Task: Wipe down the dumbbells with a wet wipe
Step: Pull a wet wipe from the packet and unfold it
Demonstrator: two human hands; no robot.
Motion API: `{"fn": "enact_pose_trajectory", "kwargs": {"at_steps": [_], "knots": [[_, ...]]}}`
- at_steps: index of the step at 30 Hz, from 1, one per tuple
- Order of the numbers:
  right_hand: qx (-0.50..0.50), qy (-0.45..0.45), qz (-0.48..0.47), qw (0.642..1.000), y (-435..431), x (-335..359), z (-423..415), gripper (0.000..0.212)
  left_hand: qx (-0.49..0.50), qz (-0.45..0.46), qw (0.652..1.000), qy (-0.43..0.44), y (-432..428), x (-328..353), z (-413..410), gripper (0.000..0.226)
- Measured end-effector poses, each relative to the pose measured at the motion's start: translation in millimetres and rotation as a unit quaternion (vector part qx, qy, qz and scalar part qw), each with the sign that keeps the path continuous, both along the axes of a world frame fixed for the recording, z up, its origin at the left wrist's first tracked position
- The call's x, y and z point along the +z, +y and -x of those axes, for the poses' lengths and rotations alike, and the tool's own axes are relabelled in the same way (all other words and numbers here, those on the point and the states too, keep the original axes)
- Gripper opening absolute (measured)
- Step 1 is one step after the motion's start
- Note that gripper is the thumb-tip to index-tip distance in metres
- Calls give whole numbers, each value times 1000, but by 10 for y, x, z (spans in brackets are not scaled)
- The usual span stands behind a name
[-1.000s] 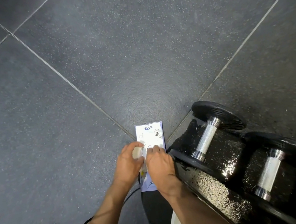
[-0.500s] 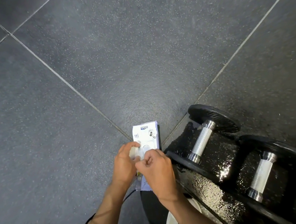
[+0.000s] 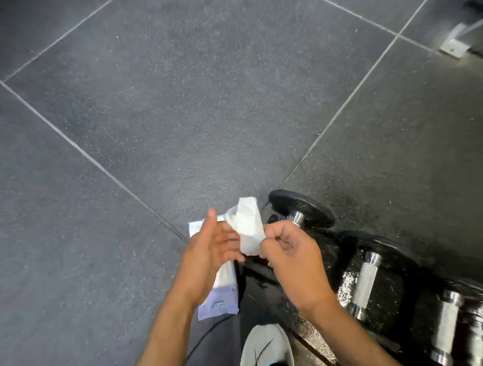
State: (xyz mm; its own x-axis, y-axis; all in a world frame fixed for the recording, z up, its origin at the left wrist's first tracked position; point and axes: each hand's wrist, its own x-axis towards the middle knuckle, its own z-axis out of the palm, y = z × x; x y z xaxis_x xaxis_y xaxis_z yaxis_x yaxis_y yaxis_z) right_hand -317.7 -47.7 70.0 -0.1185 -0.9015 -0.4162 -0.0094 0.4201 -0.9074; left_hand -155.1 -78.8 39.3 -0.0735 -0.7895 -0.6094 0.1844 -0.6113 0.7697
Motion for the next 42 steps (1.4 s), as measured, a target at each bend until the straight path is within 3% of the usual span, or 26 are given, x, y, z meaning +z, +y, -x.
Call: {"fn": "enact_pose_trajectory", "kwargs": {"at_steps": [1, 4, 6, 11, 14, 17, 19, 21, 25, 29, 34, 38, 42], "knots": [[1, 3, 9, 1000, 5, 142, 116, 3, -15, 20, 999, 27, -29, 150, 106, 53], [-4, 13, 28, 1000, 34, 687, 517, 5, -93, 109, 989, -33, -87, 693, 445, 26], [-4, 5, 34, 999, 22, 904, 670, 4, -122, 127, 984, -21, -157, 880, 599, 13], [-42, -19, 74, 996, 221, 1849, 1158, 22, -182, 157, 970, 41, -158, 1854, 1036, 5], [-56, -19, 104, 993, 419, 2399, 1391, 33, -241, 182, 952, 52, -119, 2474, 1240, 28], [-67, -58, 139, 986, 618, 2957, 1572, 34, -298, 209, 930, 49, 8, 3114, 1424, 17], [-78, -90, 154, 981, 799, 3349, 1672, 22, -290, 227, 928, 56, 151, 3530, 1556, 10], [-97, -96, 151, 979, 969, 3608, 1758, 12, -268, 260, 927, 43, 309, 3822, 1657, 19], [-109, -146, 123, 976, 1453, 4022, 1836, 17, -240, 297, 923, 44, 818, 4307, 1724, 34], [-94, -33, 135, 986, 1871, 4164, 1774, 29, -208, 341, 916, 22, 1321, 4504, 1700, 43], [-87, -179, 111, 974, 2090, 4131, 1743, 20, -234, 370, 899, 5, 1782, 4506, 1827, 37], [-50, -165, 124, 977, 2232, 4001, 1841, 32, -276, 405, 866, -98, 2059, 4370, 1782, 37], [-30, -53, 129, 990, 2281, 3814, 1937, 19, -242, 339, 909, -33, 2269, 4133, 1824, 38]]}}
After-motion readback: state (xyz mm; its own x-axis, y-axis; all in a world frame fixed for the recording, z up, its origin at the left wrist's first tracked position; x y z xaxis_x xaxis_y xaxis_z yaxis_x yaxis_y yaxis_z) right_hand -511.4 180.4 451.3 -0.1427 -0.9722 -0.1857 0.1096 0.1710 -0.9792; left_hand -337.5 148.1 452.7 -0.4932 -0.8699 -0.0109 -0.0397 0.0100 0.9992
